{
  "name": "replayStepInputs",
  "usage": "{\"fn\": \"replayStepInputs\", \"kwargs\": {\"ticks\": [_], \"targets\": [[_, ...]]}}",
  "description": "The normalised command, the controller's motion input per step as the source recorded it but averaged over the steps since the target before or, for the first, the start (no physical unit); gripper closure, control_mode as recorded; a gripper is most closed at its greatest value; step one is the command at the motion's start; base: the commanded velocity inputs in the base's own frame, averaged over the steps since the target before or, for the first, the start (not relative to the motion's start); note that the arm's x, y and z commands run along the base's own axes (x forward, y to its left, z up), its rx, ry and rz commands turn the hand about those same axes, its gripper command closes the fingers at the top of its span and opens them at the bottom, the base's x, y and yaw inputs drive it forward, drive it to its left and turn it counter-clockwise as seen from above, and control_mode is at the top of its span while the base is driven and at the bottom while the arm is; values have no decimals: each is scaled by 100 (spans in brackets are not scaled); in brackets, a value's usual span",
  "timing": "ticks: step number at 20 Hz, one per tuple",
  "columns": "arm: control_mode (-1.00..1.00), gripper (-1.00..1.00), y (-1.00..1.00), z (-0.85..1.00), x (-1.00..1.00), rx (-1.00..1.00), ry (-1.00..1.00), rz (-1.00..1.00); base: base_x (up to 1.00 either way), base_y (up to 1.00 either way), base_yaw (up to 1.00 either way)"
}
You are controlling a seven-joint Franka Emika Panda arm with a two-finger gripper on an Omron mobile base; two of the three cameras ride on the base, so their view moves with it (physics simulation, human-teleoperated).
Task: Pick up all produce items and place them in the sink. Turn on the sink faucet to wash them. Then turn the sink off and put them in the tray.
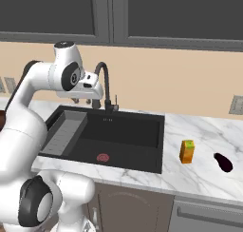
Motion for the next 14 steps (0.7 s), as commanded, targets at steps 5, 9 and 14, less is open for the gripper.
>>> {"fn": "replayStepInputs", "kwargs": {"ticks": [5,9,14], "targets": [[-100,-100,28,0,-31,-1,-9,2,0,0,0],[-100,-100,68,0,-40,-3,-8,1,0,0,0],[-100,-100,81,0,-25,-1,0,0,0,0,0]]}}
